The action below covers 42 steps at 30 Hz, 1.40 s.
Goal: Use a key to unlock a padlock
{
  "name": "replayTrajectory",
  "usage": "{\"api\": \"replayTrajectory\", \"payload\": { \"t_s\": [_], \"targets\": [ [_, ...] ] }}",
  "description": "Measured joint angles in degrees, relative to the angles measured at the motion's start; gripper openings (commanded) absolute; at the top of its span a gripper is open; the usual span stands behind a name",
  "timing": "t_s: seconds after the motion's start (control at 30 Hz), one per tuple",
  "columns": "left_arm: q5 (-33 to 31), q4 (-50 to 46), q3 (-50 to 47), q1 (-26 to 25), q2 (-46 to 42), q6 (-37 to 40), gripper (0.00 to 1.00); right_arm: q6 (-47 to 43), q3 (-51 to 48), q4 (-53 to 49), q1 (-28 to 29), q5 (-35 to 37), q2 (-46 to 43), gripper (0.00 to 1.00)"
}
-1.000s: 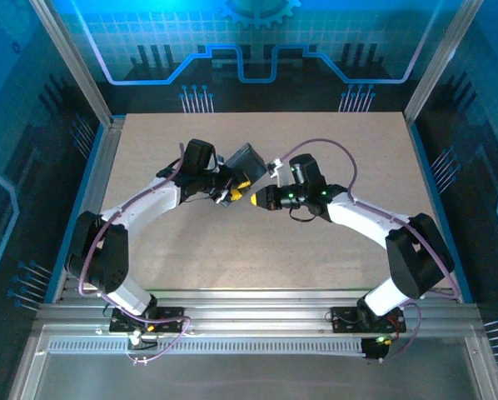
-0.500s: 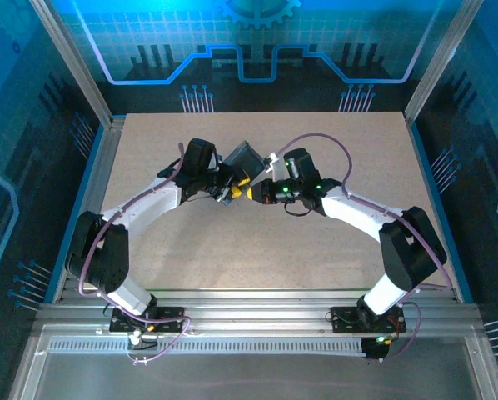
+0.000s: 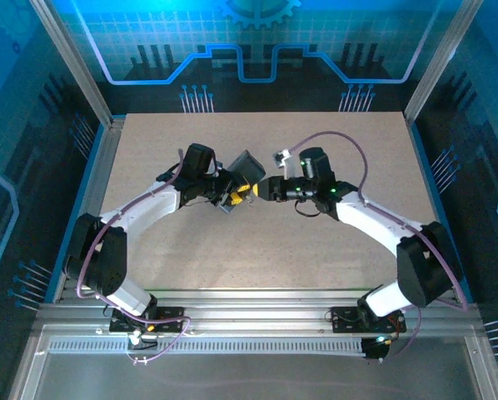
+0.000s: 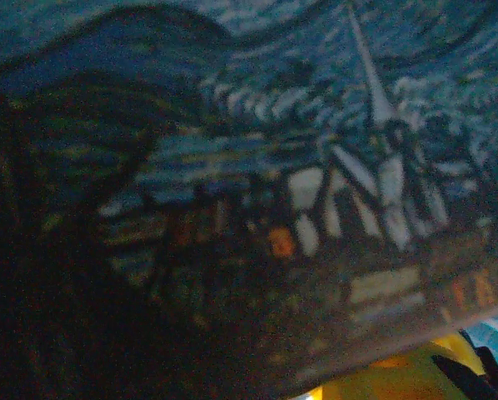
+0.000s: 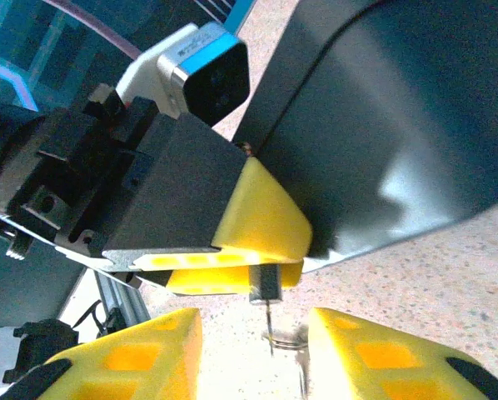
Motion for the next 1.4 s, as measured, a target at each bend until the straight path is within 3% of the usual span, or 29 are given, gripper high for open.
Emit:
{"api": "replayTrajectory", "payload": {
  "t_s": [0.4, 0.67, 0.93, 1.27, 1.4],
  "targets": [
    [-0.2, 0.0, 0.0, 0.1, 0.0, -0.6, 0.00, 0.1, -0.7, 1.5, 1.6, -4.4, 2.3, 0.28],
    [-0.8, 0.2, -0.1, 0.3, 0.0, -1.5, 0.00, 1.1, -1.1, 2.8, 2.4, -4.6, 5.0, 0.10],
    [-1.9, 0.2, -0.3, 0.3, -0.2, -1.5, 0.00, 3.5, -1.5, 6.2, 2.4, -4.7, 6.8, 0.04],
    [-2.6, 1.9, -2.6, -0.7, -0.5, -3.1, 0.00, 7.9, -1.5, 12.3, 2.4, -6.1, 8.7, 0.03],
    [-2.6, 1.7, -2.9, -0.3, -1.3, -3.4, 0.00, 7.1, -2.0, 11.2, 1.7, -6.1, 7.1, 0.17]
  ]
}}
